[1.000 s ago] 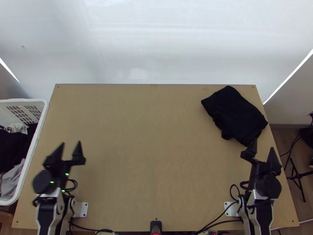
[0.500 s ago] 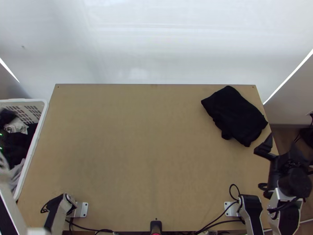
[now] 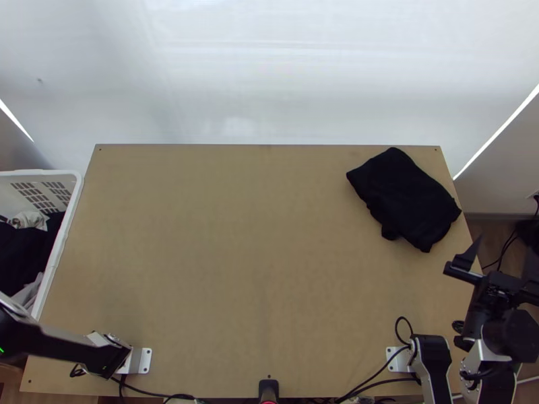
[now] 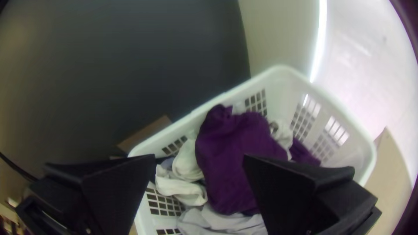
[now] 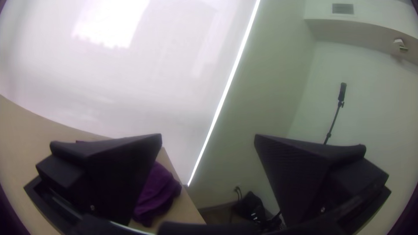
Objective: Fold the t-shirt
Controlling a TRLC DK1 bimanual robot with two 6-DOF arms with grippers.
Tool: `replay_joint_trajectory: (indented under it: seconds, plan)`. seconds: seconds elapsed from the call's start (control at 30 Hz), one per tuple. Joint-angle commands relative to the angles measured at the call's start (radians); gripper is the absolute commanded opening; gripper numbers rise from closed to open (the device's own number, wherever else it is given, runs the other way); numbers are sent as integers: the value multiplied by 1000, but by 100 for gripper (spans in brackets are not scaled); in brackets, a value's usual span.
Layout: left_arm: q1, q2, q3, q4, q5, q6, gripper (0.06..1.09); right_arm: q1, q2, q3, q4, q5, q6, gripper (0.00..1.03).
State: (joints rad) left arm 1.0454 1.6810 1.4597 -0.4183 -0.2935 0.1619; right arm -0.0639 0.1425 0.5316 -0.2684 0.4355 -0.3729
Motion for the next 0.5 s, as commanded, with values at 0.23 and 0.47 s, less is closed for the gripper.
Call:
replay_joint_trajectory:
  seconds: [0.23,0.47]
  plan:
    - [77,600,274,-65,-125,163,104,-25,25,31,-92,8,-21,99]
    - [105,726,427,-66,-130,200,104,-33,39,30,-94,8,-20,99]
